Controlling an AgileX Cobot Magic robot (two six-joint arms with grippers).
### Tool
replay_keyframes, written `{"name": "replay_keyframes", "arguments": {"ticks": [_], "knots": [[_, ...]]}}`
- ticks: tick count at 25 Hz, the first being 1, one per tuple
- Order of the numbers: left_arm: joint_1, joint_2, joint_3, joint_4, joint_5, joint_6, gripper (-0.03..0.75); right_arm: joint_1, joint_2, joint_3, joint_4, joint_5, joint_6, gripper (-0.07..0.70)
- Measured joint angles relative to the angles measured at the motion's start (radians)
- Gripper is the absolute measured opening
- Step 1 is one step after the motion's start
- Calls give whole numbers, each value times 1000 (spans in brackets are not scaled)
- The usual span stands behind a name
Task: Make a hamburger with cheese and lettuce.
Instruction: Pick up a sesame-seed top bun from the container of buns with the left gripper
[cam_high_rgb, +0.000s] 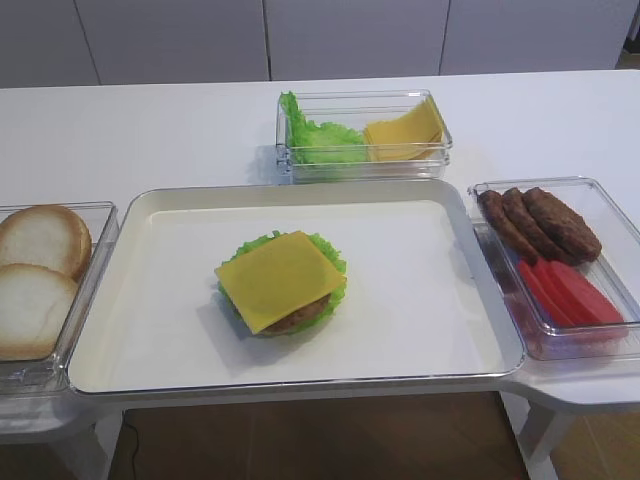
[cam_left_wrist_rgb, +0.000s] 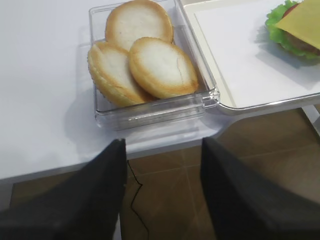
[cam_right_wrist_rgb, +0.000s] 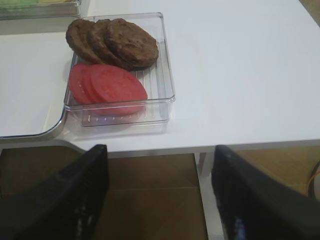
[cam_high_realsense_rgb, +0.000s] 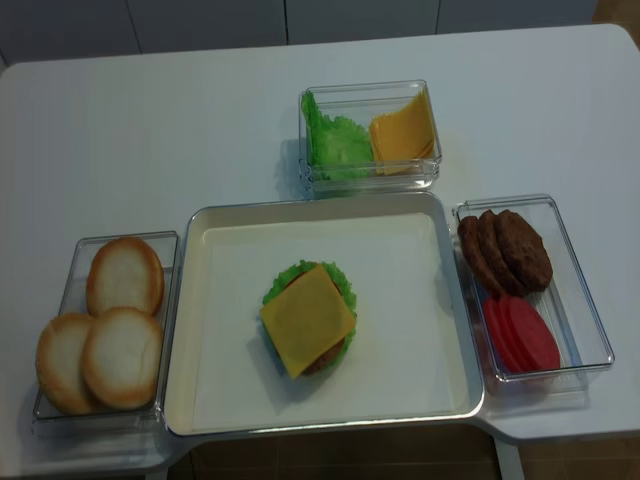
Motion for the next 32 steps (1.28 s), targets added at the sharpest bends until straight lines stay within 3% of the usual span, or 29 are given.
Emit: {"name": "replay_keyframes", "arguments": {"ticks": [25,32], "knots": [[0,0,0,-41,-4,-6,360,0,0,0,0,0,0,486],[0,87,-79,32,-4,-231,360,0,0,0,0,0,-6,484]]}}
